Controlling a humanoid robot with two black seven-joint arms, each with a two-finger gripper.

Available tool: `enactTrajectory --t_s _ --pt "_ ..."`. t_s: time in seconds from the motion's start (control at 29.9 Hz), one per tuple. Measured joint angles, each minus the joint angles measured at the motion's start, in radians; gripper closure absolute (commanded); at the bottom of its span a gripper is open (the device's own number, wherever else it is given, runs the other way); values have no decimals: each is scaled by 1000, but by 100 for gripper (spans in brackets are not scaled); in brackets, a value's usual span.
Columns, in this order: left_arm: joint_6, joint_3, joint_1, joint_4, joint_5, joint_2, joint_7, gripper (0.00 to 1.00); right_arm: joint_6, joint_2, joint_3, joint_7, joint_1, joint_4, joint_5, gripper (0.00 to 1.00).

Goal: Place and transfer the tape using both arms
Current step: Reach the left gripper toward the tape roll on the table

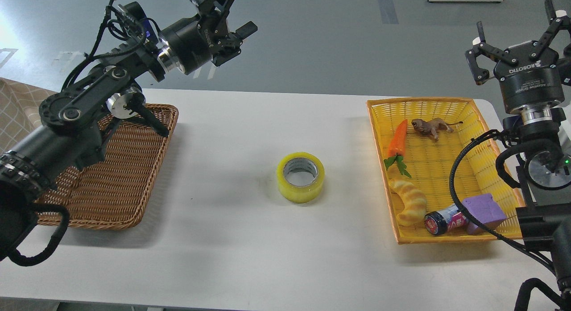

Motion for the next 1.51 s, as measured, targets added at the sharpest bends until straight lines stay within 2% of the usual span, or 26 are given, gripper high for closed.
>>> enactTrajectory --t_s 0.2,0.33,0.5,0.97,1.1,1.17,1.27,1.44,1.51 --pt "3 0 -2 -65 246 -6 2 2 0 2 0 0 -7 -10 0 0" --pt "59 0 -2 -111 431 -7 2 2 0 7 0 0 -10 -13 1 0" --pt "71 11 -3 -174 574 3 6 2 0 13 -1 0 -14 -15 1 0" --pt "67 271 -87 -203 630 48 6 2 0 14 -2 0 -58 -17 -1 0" --pt "69 329 -103 -203 697 52 21 2 0 13 0 0 -72 -17 -1 0" --pt "70 343 -104 -203 751 52 34 2 0 12 0 1 -78 -17 -1 0" --pt "71 358 -104 -202 817 53 86 2 0 12 0 1 -86 -17 -1 0" --pt "67 382 -103 -202 840 59 235 2 0 13 -4 2 -94 -17 -1 0" --pt "64 390 -103 -208 840 59 260 2 0 13 -4 2 -95 -17 -1 0"
